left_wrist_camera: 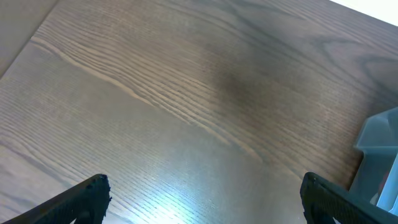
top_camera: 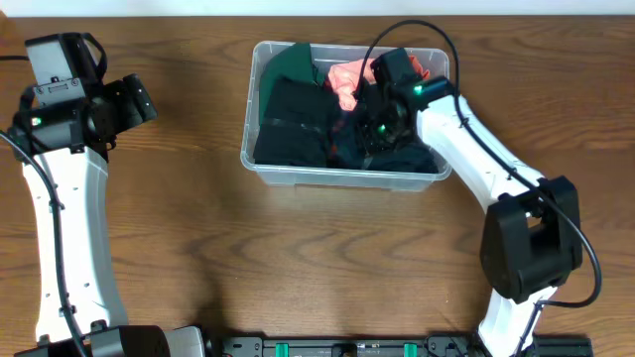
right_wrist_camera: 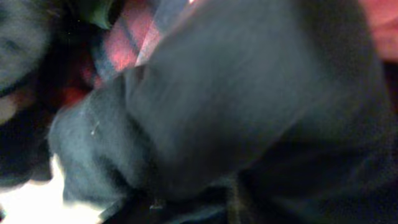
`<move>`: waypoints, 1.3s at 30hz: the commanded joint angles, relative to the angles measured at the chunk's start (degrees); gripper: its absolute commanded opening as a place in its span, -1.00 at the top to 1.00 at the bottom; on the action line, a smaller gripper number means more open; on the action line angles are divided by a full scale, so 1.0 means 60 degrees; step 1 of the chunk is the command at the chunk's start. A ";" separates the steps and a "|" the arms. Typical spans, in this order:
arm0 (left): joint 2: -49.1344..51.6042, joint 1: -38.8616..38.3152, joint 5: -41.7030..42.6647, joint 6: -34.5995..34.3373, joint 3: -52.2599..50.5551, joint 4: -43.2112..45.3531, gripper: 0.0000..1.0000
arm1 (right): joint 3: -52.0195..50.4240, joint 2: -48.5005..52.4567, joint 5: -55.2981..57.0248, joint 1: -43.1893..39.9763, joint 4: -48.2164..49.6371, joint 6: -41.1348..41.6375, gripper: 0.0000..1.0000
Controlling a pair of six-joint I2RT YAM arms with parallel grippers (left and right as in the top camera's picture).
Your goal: Pack container
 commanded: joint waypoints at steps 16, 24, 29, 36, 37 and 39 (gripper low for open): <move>0.0033 0.0022 -0.0018 -0.0018 -0.0022 -0.0004 -0.96 | 0.1494 -0.2994 0.1963 -0.0535 -0.1027 -0.0364 -0.99; 0.0033 0.0022 -0.0018 -0.0018 -0.0022 -0.0004 -0.96 | 0.1494 -0.3308 0.2142 -0.0484 -0.1792 -0.0503 -0.99; 0.0033 0.0022 -0.0018 -0.0018 -0.0022 -0.0004 -0.96 | 0.1494 -0.3432 0.2375 -0.0820 -0.1727 -0.0517 -0.98; 0.0033 0.0022 -0.0018 -0.0018 -0.0022 -0.0004 -0.96 | 0.1231 -0.4353 0.2368 -0.1603 -0.0142 -0.1224 -0.99; 0.0033 0.0022 -0.0018 -0.0018 -0.0022 -0.0004 -0.96 | 0.0947 -0.4732 0.2357 -0.1676 0.0357 -0.1432 -0.99; 0.0033 0.0022 -0.0018 -0.0018 -0.0022 -0.0004 -0.96 | 0.0066 -0.5646 0.2248 -0.1821 0.1453 -0.1807 -0.99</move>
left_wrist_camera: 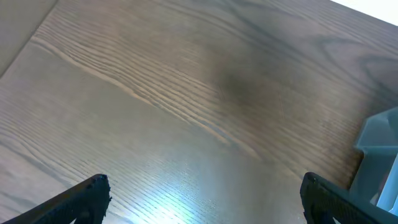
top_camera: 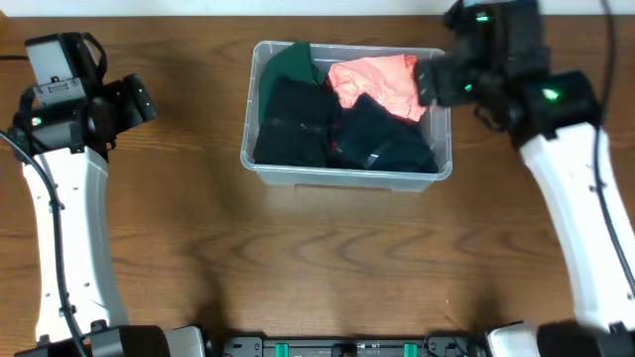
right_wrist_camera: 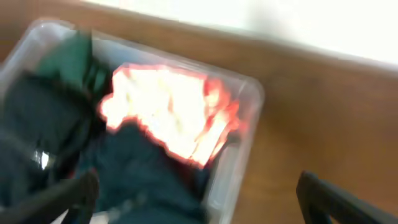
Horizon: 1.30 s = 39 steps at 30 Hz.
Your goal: Pack container
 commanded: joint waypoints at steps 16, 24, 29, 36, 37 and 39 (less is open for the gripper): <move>0.0036 0.0022 -0.0018 -0.0018 -0.0022 -0.0004 -0.96 | -1.2018 -1.0284 -0.2845 -0.2583 0.7741 -0.1428 -0.98; 0.0036 0.0022 -0.0018 -0.0018 -0.0022 -0.0004 -0.96 | -1.5052 -1.2407 -0.2707 -0.2590 0.9009 -0.1515 -0.98; 0.0036 0.0022 -0.0018 -0.0018 -0.0022 -0.0004 -0.96 | -1.5744 -1.3092 -0.2299 -0.2590 0.8819 -0.1519 -0.98; 0.0036 0.0022 -0.0018 -0.0018 -0.0022 -0.0004 -0.96 | -1.5999 -1.3803 -0.1872 -0.2608 0.7628 -0.1523 -0.99; 0.0036 0.0022 -0.0018 -0.0018 -0.0022 -0.0004 -0.96 | -1.5999 -1.3879 -0.1832 -0.2608 0.7442 -0.1526 -0.99; 0.0036 0.0022 -0.0018 -0.0018 -0.0022 -0.0004 -0.96 | -1.5999 -1.3941 -0.1730 -0.2608 0.7450 -0.1537 -0.98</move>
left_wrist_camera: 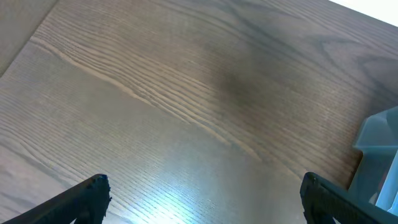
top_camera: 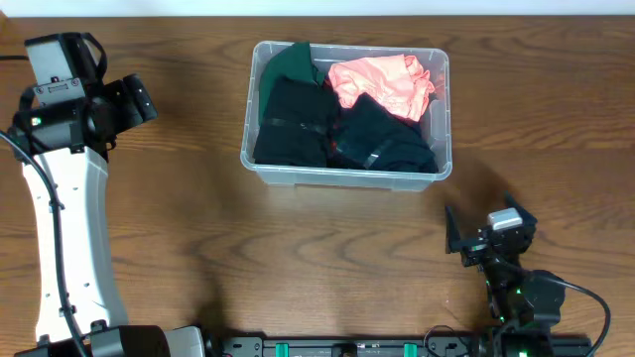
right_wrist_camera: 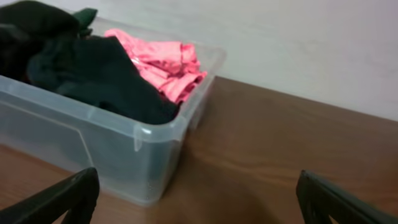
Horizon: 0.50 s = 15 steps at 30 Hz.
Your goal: Pack container
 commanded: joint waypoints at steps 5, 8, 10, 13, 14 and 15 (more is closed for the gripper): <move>0.0033 0.0022 -0.0044 -0.0018 -0.0022 -0.0004 -0.96 | -0.0033 -0.0197 0.0459 -0.0135 -0.0073 -0.0503 -0.98; 0.0033 0.0022 -0.0044 -0.0018 -0.0022 -0.0004 -0.96 | -0.0029 -0.0331 0.0623 -0.0135 -0.0084 -0.0506 -0.99; 0.0033 0.0022 -0.0044 -0.0018 -0.0022 -0.0004 -0.95 | -0.0029 -0.0492 0.0670 -0.0135 -0.0098 -0.0561 -0.98; 0.0033 0.0022 -0.0044 -0.0018 -0.0022 -0.0004 -0.96 | -0.0029 -0.0619 0.0667 -0.0135 -0.0095 -0.0645 -0.99; 0.0033 0.0022 -0.0044 -0.0018 -0.0022 -0.0004 -0.96 | -0.0025 -0.0619 0.0670 -0.0135 -0.0095 -0.0645 -0.98; 0.0033 0.0022 -0.0044 -0.0018 -0.0022 -0.0004 -0.96 | -0.0025 -0.0619 0.0667 -0.0135 -0.0095 -0.0645 -0.99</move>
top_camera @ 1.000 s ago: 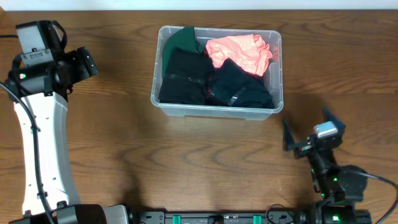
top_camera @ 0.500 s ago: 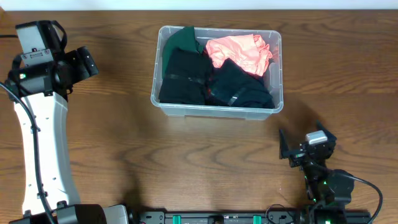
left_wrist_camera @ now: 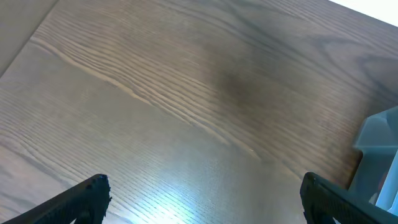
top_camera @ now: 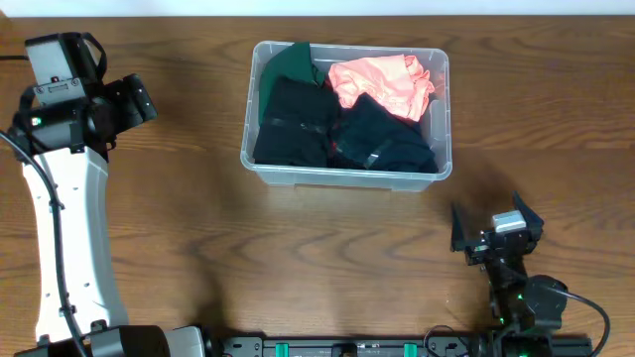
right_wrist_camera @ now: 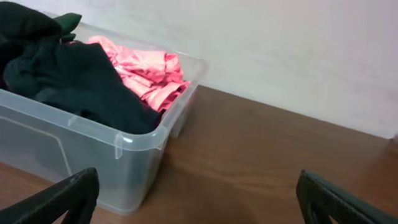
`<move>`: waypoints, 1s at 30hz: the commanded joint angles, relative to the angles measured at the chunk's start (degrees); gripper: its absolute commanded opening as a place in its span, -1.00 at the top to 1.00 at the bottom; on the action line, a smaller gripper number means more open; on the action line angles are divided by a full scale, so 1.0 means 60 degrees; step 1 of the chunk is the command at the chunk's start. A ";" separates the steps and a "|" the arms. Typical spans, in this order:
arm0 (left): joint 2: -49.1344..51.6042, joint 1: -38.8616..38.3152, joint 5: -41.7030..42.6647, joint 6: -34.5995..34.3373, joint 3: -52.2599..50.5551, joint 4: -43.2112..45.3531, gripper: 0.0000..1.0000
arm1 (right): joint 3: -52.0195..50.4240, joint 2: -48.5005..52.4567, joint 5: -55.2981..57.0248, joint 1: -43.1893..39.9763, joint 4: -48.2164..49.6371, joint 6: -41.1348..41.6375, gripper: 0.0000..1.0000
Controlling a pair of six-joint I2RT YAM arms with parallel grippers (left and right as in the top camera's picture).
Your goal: Pack container
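Note:
The clear plastic container (top_camera: 445, 117) stands at the back middle of the table. It holds black garments (top_camera: 298, 124), a green cloth (top_camera: 288, 64) and a pink cloth (top_camera: 382, 84). My right gripper (top_camera: 494, 223) is low at the front right, well clear of the container, open and empty. Its wrist view (right_wrist_camera: 196, 193) looks at the container wall (right_wrist_camera: 74, 149), the pink cloth (right_wrist_camera: 146, 71) and a dark garment (right_wrist_camera: 68, 74). My left gripper (top_camera: 144, 99) hangs open at the far left. Under it (left_wrist_camera: 205, 199) lies bare wood, with a container corner (left_wrist_camera: 379, 149) at the right.
The wooden table (top_camera: 298, 258) runs from the container to the front edge. A pale wall (right_wrist_camera: 280, 50) rises behind the table. The right arm's base (top_camera: 526, 307) sits at the front edge.
My right gripper has shifted slightly to the right and toward the front edge, still open. The left arm and the clothes in the container have not moved.
My right gripper was first down among the dark clothes inside the container. Then it was above the container's back right corner, open. Later it stood low at the table's front right, open and empty, where it still is. My left gripper stayed open throughout.

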 commanded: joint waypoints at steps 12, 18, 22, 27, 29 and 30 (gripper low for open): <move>0.0033 0.0022 -0.0044 -0.0018 -0.0022 0.0000 -0.96 | -0.0025 -0.0178 0.0197 -0.0135 -0.0066 -0.0951 -0.99; 0.0033 0.0022 -0.0044 -0.0018 -0.0022 0.0000 -0.96 | -0.0025 -0.0153 0.0164 -0.0135 -0.0040 -0.0943 -0.99; 0.0033 0.0022 -0.0044 -0.0018 -0.0022 0.0000 -0.96 | -0.0025 -0.0153 0.0168 -0.0135 -0.0040 -0.0943 -0.99; 0.0033 0.0022 -0.0044 -0.0018 -0.0022 0.0000 -0.96 | -0.0025 -0.0146 0.0168 -0.0135 -0.0040 -0.0943 -0.98; 0.0033 0.0022 -0.0044 -0.0018 -0.0022 0.0000 -0.96 | -0.0025 -0.0146 0.0168 -0.0135 -0.0040 -0.0943 -0.98; 0.0033 0.0022 -0.0044 -0.0018 -0.0022 0.0000 -0.96 | -0.0025 -0.0146 0.0164 -0.0135 -0.0040 -0.0943 -0.99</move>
